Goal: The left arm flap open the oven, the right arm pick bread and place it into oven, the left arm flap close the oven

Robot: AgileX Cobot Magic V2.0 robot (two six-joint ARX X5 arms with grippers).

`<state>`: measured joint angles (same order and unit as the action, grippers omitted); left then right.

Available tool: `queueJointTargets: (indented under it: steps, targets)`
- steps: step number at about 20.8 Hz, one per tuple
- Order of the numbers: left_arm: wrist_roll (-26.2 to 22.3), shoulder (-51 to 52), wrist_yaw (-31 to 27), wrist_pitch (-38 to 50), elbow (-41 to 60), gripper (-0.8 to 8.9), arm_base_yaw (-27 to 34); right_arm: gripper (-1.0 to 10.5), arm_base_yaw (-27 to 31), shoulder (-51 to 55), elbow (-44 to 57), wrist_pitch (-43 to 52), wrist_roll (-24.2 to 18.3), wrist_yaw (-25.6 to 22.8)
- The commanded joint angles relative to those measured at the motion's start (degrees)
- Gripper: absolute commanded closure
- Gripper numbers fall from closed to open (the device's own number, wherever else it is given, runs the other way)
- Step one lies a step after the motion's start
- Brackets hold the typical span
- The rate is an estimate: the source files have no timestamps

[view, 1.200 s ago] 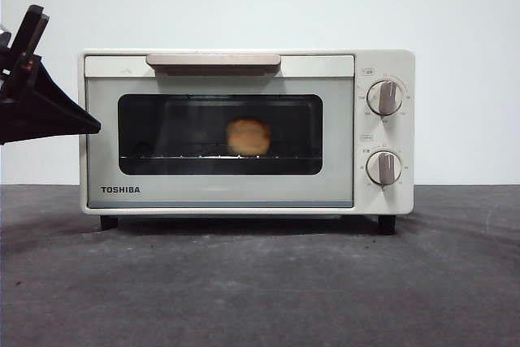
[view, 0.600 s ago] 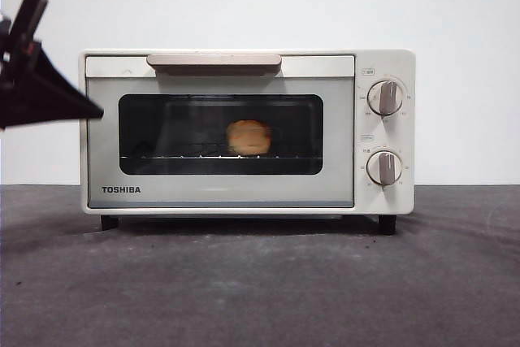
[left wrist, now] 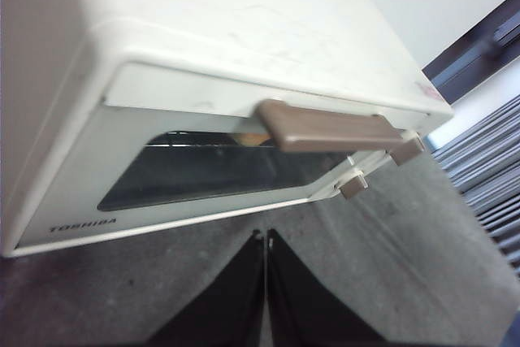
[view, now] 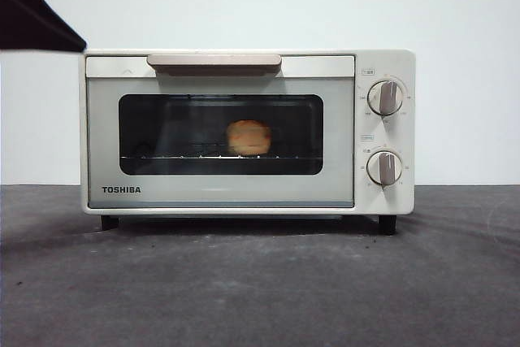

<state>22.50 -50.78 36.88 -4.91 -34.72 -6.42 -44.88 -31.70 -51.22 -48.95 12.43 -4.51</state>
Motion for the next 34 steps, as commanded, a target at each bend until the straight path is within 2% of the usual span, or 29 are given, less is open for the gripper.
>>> queueJointTargets:
  steps: [1, 8, 14, 18, 26, 28, 31, 34]
  targets:
    - [-5.2, 4.4, -3.3, -6.1, -3.7, 8.01, -1.6, 5.2, -0.3, -0.4, -0.5, 1.7, 0.2, -0.4]
    - [-13.9, 11.1, -13.6, -24.9, -13.7, 8.02, -4.9, 5.2, -0.3, -1.3, -0.5, 4.3, 0.2, -0.5]
    - [-16.6, 12.6, -14.2, -35.4, -18.9, 8.02, -5.3, 5.2, -0.3, -3.6, -0.5, 4.3, 0.2, -0.4]
    - [-18.9, 13.5, -14.2, -39.1, -19.0, 8.02, -5.3, 5.2, -0.3, -5.0, -0.5, 4.3, 0.2, -0.2]
    - [-18.9, 14.7, -14.2, -40.3, -19.0, 8.02, -5.3, 5.2, -0.3, -7.6, -0.5, 4.4, 0.2, -0.2]
    - [-18.9, 14.7, -14.2, -40.3, -19.0, 8.02, -5.3, 6.3, -0.3, -8.0, -0.5, 4.3, 0.2, -0.1]
    - [-18.8, 14.7, -14.2, -40.3, -19.0, 8.02, -5.3, 9.5, -0.3, -8.3, -0.5, 4.3, 0.2, 0.0]
    - [-18.8, 14.7, -14.2, -40.3, -19.0, 8.02, -5.3, 9.4, -0.3, -8.3, -0.5, 4.4, 0.2, -0.1]
